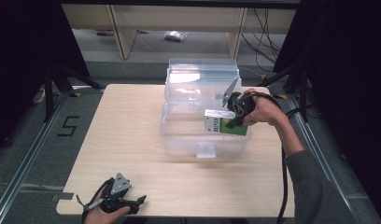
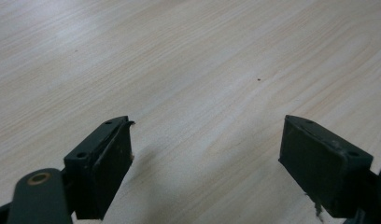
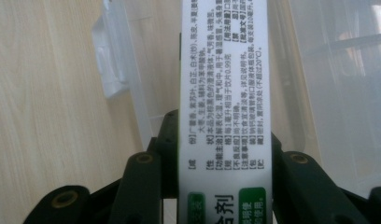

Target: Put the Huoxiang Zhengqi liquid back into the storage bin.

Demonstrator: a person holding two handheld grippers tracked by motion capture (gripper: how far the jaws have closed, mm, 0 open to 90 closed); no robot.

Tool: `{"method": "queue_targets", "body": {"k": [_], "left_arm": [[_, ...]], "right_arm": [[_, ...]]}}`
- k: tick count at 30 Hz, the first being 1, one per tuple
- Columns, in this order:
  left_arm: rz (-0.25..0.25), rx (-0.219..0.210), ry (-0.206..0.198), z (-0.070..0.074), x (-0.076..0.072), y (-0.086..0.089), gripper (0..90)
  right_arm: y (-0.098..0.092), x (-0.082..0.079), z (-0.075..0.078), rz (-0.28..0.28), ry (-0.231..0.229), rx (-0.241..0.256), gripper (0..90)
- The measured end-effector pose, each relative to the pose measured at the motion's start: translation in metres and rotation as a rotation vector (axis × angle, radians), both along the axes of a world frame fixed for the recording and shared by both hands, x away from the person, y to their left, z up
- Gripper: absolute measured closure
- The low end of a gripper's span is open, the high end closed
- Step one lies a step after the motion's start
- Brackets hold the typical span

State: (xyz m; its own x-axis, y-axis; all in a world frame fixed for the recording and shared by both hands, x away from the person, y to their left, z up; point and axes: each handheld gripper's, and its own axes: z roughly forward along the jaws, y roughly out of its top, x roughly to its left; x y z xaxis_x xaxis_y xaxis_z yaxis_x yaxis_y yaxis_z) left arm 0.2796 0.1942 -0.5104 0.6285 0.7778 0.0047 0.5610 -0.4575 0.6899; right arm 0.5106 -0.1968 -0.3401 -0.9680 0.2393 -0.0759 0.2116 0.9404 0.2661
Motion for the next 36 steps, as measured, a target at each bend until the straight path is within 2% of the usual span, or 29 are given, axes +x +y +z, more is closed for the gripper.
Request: {"method": "queue_targets", "body": {"k": [5, 8, 9, 10, 11, 12, 13, 14, 16, 19, 23, 24, 25, 27, 30, 31, 34, 35, 36], "left_arm": [[-0.004, -0.001, -0.003, 0.001, -0.001, 0.000, 16.4], [-0.005, -0.003, -0.004, 0.001, -0.001, 0.001, 16.4], [-0.003, -0.004, -0.004, 0.001, -0.001, 0.001, 16.4], [-0.004, 0.001, -0.004, 0.001, -0.001, 0.001, 16.4], [-0.006, -0.002, -0.003, 0.001, -0.001, 0.000, 16.4], [-0.009, 0.000, -0.002, 0.001, -0.001, 0.000, 16.4], [-0.007, -0.002, -0.001, 0.001, -0.001, 0.000, 16.4], [-0.006, -0.002, -0.001, 0.001, -0.001, 0.000, 16.4], [0.002, -0.001, -0.007, 0.000, 0.000, 0.000, 16.4], [-0.004, 0.006, -0.002, 0.000, 0.000, 0.000, 16.4], [-0.003, 0.004, -0.004, 0.000, 0.000, 0.000, 16.4], [0.004, -0.006, -0.005, 0.000, -0.001, -0.001, 16.4], [-0.002, 0.004, 0.000, 0.000, 0.000, 0.000, 16.4], [0.000, 0.000, -0.001, 0.000, 0.000, 0.000, 16.4], [0.007, -0.004, -0.004, 0.000, 0.000, -0.001, 16.4], [0.001, 0.001, -0.006, 0.000, 0.000, 0.000, 16.4], [0.001, 0.001, -0.006, 0.000, 0.000, 0.000, 16.4], [0.001, 0.003, -0.006, 0.000, 0.000, 0.000, 16.4], [-0.006, -0.001, -0.002, 0.001, -0.001, 0.000, 16.4]], "right_arm": [[0.002, 0.005, -0.007, 0.024, 0.005, 0.013, 64.9], [0.002, 0.005, -0.013, -0.007, 0.025, 0.002, 64.9], [0.002, 0.008, -0.015, 0.019, 0.023, -0.001, 64.9], [0.001, 0.008, -0.017, 0.005, 0.027, 0.001, 64.9], [0.000, 0.010, -0.019, 0.018, 0.022, -0.005, 64.9], [0.000, 0.009, -0.021, -0.009, 0.036, -0.001, 64.9], [-0.001, 0.012, -0.023, 0.011, 0.028, -0.009, 64.9], [-0.002, 0.011, -0.024, -0.007, 0.033, -0.015, 64.9], [-0.004, 0.013, -0.028, -0.002, 0.030, -0.025, 64.9], [-0.005, 0.013, -0.031, 0.014, 0.036, -0.018, 64.9], [-0.007, 0.014, -0.035, 0.003, 0.040, -0.019, 64.9], [-0.007, 0.013, -0.038, -0.005, 0.050, -0.033, 64.8], [-0.008, 0.014, -0.039, -0.009, 0.049, -0.034, 64.8], [-0.009, 0.016, -0.042, 0.014, 0.045, -0.026, 64.8], [-0.008, 0.016, -0.044, -0.015, 0.056, -0.051, 64.8], [-0.008, 0.018, -0.046, 0.011, 0.056, -0.039, 64.8], [-0.006, 0.018, -0.048, 0.006, 0.057, -0.050, 64.7], [-0.005, 0.019, -0.050, 0.033, 0.059, -0.052, 64.7], [-0.005, 0.019, -0.050, 0.017, 0.058, -0.058, 64.6]]}}
